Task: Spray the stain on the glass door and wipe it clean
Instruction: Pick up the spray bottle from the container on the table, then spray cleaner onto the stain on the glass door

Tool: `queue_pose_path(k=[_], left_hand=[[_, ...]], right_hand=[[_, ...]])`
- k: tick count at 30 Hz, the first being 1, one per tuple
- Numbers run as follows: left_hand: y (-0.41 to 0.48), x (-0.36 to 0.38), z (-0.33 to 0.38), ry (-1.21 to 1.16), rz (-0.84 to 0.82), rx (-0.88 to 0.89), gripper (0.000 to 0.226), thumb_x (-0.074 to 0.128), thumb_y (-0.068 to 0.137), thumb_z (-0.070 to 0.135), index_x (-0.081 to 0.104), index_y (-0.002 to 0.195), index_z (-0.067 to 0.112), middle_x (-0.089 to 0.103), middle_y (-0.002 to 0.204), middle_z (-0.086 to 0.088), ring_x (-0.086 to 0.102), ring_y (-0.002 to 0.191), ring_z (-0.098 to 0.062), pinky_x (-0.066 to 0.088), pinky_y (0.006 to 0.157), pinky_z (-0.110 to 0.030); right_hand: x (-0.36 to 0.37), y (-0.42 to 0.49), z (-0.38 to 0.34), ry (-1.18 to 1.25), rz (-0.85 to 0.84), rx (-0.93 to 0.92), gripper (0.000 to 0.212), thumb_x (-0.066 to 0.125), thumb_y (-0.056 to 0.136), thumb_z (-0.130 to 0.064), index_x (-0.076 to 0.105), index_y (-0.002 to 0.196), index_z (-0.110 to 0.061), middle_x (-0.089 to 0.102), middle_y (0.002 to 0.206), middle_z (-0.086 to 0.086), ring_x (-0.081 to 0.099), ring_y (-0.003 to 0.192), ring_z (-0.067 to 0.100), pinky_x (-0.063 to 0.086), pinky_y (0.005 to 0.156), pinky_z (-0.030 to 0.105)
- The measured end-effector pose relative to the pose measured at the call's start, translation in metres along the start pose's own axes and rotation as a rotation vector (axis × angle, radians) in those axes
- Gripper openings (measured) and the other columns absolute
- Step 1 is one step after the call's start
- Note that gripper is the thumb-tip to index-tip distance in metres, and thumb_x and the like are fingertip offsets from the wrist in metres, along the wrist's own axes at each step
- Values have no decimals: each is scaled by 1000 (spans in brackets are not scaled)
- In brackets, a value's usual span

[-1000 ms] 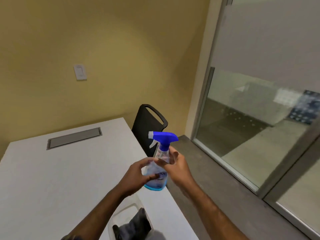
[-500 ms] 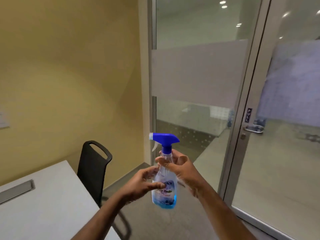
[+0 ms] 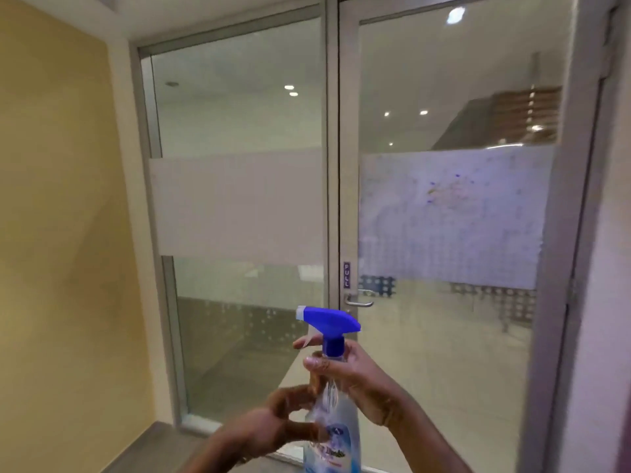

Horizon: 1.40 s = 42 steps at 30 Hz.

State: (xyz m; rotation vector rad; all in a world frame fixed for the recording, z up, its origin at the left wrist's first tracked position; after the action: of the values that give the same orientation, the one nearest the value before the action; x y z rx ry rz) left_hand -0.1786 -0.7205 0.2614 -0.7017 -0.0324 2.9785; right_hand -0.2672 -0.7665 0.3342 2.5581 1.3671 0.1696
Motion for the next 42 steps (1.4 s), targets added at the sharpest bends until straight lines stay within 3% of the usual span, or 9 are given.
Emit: queue_pose_path(k=[3,6,18,21,24,29,35,38,42], left_hand=[[52,23,28,3,-72,95,50,87,80,40,71,127,35,71,134,15,60,131,-1,52,109,-28],[97,37,42,-7,-144,135,51,86,83,34,70,131,30,69,139,11,58,135,-6,47,116,-37],[271,34,75,28,-315,265,48,87,82,26,71,126,16,75,129,2,64,128,-8,50,113,-37],[316,16,84,24,-284,304,60,90,77,32,67,132,30,73,131,8,61,128,2,51,108,-22],[355,-10,96,98,-144,374,67,83,77,55,58,138,44,62,141,16,53,126,17,45,97,-6],[415,-54,108,278,292,449,66,59,93,62,42,153,39,41,163,8,36,151,-13,33,126,-43],[468,-66,138,485,618,532,74,40,104,53,9,165,23,-3,175,1,-16,160,-14,-14,128,-30],[498,-58,152,589,712,566,81,26,103,64,-9,162,21,-21,171,0,-28,157,-16,-15,130,-36],[544,-43,169,624,849,603,88,14,95,66,-1,163,12,-11,173,-4,-15,161,-22,-4,133,-45]], right_hand=[[-52,-1,-6,-16,67,-24,40,83,86,-25,71,124,-19,68,95,5,65,82,15,58,81,32],[-94,1,-10,-31,113,-47,42,81,87,-22,69,128,-21,69,84,-6,65,77,12,58,79,32],[-250,66,-15,-139,380,-136,36,84,85,-27,69,116,-14,56,69,3,55,62,18,53,68,31],[-293,77,-26,-163,550,-200,35,82,86,-28,70,116,-16,54,68,2,56,64,17,56,73,36],[-334,81,-31,-139,731,-249,31,83,85,-26,72,111,-14,49,66,4,51,64,17,57,73,35],[-400,83,-35,-125,969,-292,16,83,86,-26,76,96,-16,50,67,5,48,63,16,58,68,34],[-500,80,-38,-34,1139,-358,7,84,86,-24,77,84,-24,48,62,0,42,54,12,50,56,30],[-558,76,-36,-11,1199,-376,9,84,85,-20,76,83,-23,48,59,-2,41,51,12,46,48,26],[-633,78,-39,-15,1230,-373,9,82,85,-21,75,80,-25,51,60,-5,45,50,11,48,47,25]])
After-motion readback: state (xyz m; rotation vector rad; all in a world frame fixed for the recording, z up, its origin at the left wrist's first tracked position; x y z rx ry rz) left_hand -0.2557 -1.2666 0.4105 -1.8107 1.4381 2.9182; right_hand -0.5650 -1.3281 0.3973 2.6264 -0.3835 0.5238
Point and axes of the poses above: each hand's wrist, its own y-axis towards the middle knuckle, its own x-axis out of the palm, z = x × y, the point moved 10 cm from there along y, towards the middle knuckle
